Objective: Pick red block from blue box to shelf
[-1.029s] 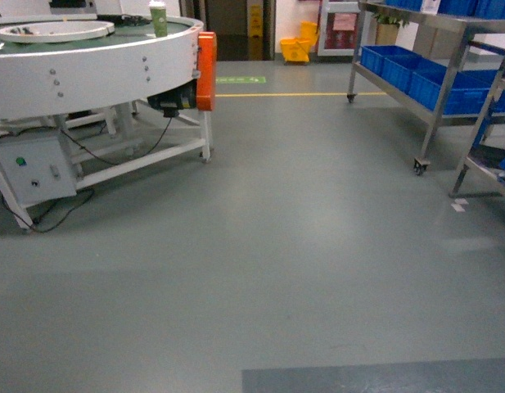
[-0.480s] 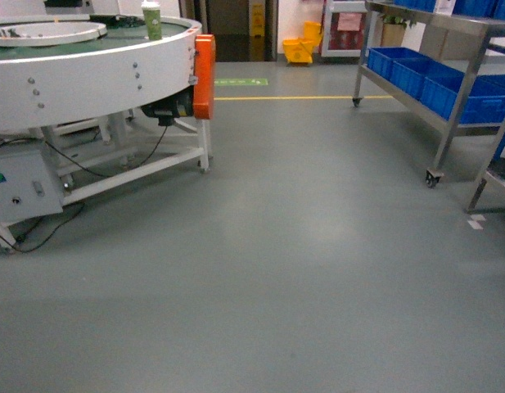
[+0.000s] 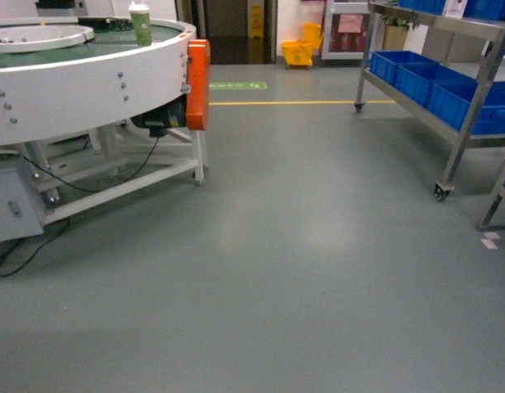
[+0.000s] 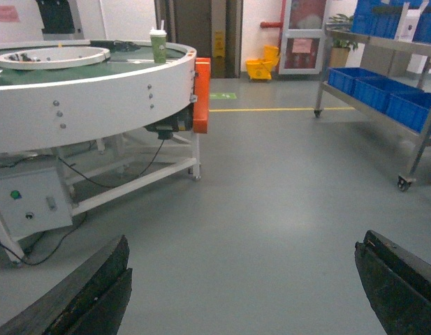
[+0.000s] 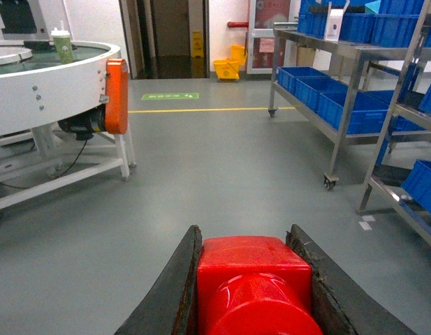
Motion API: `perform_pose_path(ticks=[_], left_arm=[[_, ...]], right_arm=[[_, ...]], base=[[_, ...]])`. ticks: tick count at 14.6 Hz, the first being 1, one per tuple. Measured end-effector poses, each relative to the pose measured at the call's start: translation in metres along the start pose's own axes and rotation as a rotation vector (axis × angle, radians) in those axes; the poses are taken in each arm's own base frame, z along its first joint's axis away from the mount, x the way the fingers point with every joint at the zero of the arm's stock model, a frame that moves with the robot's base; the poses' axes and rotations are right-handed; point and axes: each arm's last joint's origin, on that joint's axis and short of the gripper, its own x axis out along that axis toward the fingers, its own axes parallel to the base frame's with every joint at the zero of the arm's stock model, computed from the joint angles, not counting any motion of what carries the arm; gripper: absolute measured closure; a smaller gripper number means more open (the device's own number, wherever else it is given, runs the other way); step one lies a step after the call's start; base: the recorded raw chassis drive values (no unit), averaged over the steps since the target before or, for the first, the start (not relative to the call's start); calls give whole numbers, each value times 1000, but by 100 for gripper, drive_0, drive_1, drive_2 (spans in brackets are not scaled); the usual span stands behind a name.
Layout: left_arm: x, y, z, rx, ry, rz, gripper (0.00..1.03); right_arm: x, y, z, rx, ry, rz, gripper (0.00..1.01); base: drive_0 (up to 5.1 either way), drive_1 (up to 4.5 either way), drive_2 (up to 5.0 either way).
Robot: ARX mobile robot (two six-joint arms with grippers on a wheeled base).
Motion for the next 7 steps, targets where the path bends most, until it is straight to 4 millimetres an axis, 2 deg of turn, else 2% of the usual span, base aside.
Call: perform_pose_path(ticks=[7], left_arm=[[0, 0, 0, 0, -1, 1, 5]], right_arm=[[0, 0, 0, 0, 2, 0, 73]], base=[[3, 433, -427]])
